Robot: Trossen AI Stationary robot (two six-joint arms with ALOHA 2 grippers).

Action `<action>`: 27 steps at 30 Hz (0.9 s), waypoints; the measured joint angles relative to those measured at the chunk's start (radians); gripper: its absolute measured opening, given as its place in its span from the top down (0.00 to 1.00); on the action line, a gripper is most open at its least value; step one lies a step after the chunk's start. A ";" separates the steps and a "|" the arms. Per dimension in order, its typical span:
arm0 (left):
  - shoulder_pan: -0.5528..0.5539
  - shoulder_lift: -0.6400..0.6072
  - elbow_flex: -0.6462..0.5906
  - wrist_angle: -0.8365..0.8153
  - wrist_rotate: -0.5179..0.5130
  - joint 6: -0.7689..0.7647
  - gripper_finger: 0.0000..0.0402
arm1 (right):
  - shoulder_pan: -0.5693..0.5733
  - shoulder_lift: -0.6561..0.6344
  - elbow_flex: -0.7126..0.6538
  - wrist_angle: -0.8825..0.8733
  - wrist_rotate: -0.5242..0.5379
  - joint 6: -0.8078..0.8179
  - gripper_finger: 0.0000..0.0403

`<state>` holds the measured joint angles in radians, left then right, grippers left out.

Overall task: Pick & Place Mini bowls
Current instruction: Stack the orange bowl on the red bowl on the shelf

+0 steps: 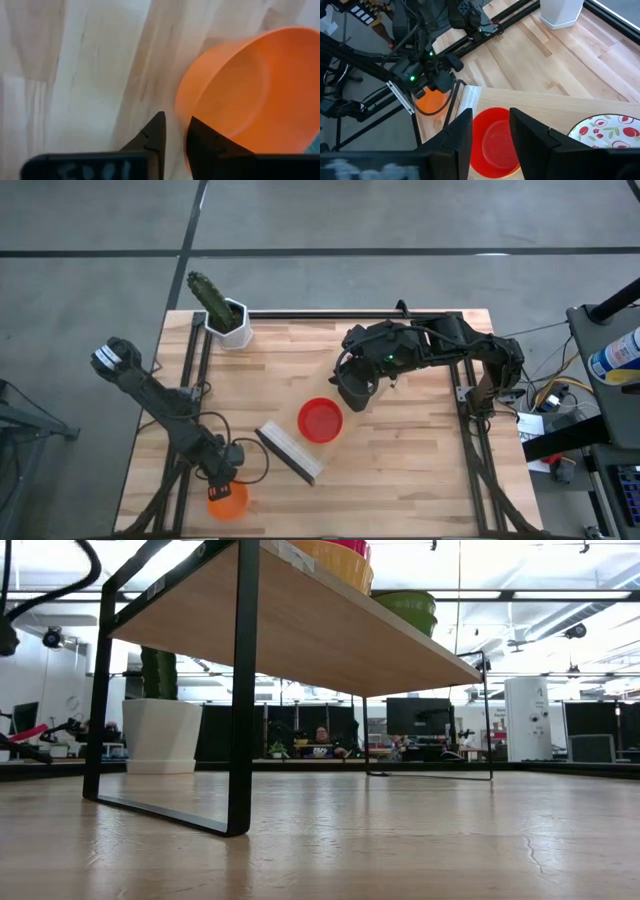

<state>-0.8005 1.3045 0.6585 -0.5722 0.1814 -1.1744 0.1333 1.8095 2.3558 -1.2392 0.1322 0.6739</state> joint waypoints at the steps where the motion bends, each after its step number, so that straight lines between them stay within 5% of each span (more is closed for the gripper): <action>1: 0.000 0.000 -0.011 0.013 0.001 -0.003 0.88 | 0.000 0.000 0.000 0.000 0.000 0.000 0.70; 6: 0.000 0.000 -0.042 0.056 0.050 -0.010 0.99 | 0.000 0.000 0.000 0.000 0.000 0.000 0.69; 16: 0.000 -0.097 0.054 0.056 0.185 -0.068 1.00 | 0.034 0.000 0.000 0.098 -0.006 -0.156 0.71; 23: 0.018 -0.286 0.138 0.057 0.070 -0.192 1.00 | 0.094 0.002 0.000 0.247 -0.005 -0.362 0.72; 27: 0.044 -0.375 0.177 0.056 -0.016 -0.248 1.00 | 0.091 0.020 0.000 0.370 -0.029 -0.334 0.74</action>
<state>-0.7561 0.9290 0.8359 -0.5157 0.1652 -1.4228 0.2239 1.8298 2.3554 -0.8695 0.1034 0.3402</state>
